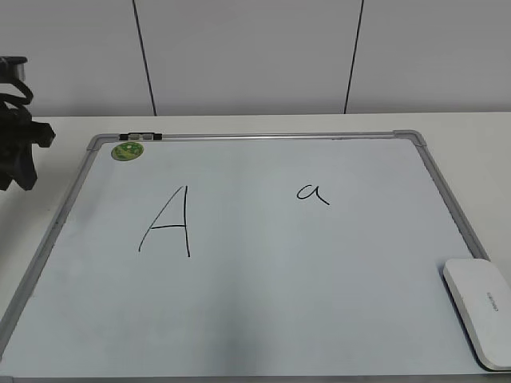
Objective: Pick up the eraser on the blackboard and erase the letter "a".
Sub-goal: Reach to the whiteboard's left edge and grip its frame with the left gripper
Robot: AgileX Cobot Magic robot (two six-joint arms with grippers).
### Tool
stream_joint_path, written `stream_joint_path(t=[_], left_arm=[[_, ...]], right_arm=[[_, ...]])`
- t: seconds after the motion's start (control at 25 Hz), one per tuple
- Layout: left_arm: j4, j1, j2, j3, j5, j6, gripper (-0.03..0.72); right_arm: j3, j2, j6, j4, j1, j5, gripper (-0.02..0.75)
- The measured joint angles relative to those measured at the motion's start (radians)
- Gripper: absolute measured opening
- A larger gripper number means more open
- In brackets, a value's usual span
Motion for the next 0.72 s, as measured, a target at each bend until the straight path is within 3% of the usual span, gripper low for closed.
stream_joint_path(t=[0.72], left_arm=[[0.016,0.0,0.185,-0.009,-0.091,-0.001,0.242]], right_arm=[[0.0,0.0,0.0,0.0,0.0,0.0,0.534]])
